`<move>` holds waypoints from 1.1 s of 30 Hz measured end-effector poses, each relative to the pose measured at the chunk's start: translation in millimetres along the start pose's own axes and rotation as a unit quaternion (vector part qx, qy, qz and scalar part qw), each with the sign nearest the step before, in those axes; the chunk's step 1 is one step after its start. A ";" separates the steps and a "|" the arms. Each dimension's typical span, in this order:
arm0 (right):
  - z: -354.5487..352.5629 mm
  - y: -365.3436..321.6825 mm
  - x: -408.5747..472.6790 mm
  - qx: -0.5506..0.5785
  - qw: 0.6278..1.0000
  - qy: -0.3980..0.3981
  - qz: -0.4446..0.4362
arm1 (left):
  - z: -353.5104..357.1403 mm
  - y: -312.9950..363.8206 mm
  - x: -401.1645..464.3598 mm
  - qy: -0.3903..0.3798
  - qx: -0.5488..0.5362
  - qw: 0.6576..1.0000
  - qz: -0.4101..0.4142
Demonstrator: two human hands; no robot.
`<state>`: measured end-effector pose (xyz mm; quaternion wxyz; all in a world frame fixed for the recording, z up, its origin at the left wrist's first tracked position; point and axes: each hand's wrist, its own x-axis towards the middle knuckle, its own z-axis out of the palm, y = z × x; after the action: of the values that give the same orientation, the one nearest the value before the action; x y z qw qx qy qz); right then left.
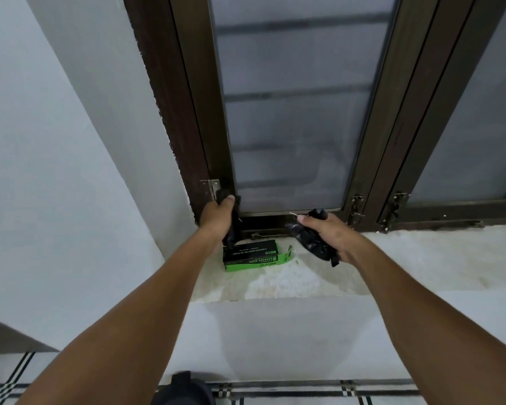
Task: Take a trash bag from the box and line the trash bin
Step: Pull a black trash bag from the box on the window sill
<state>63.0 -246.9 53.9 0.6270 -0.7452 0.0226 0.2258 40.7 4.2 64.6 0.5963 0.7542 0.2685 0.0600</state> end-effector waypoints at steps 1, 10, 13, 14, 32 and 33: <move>5.9 1.7 0.5 -0.015 1.000 0.001 0.001 | 8.7 0.9 -4.9 -0.013 0.019 1.000 0.005; 11.4 1.4 9.3 -0.242 0.969 -0.032 0.033 | 43.9 -17.1 -17.8 -0.055 0.064 0.995 0.055; 1.1 8.5 20.9 -0.302 0.952 -0.024 0.037 | 50.7 -22.4 -19.4 -0.055 0.058 0.995 0.059; -2.5 11.8 24.7 -0.320 0.947 -0.014 0.029 | 52.2 -23.5 -20.2 -0.057 0.058 0.995 0.057; -16.8 42.8 36.7 -0.511 0.821 0.205 -0.153 | 61.0 -35.1 -17.4 -0.064 0.005 0.998 -0.023; -13.8 42.0 36.6 -0.501 0.815 0.218 -0.194 | 60.8 -36.6 -17.0 -0.069 0.007 0.997 -0.018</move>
<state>86.8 -259.7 3.3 0.1769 -0.9749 -0.1026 -0.0884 39.1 -51.3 17.2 0.6093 0.7553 0.2411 -0.0046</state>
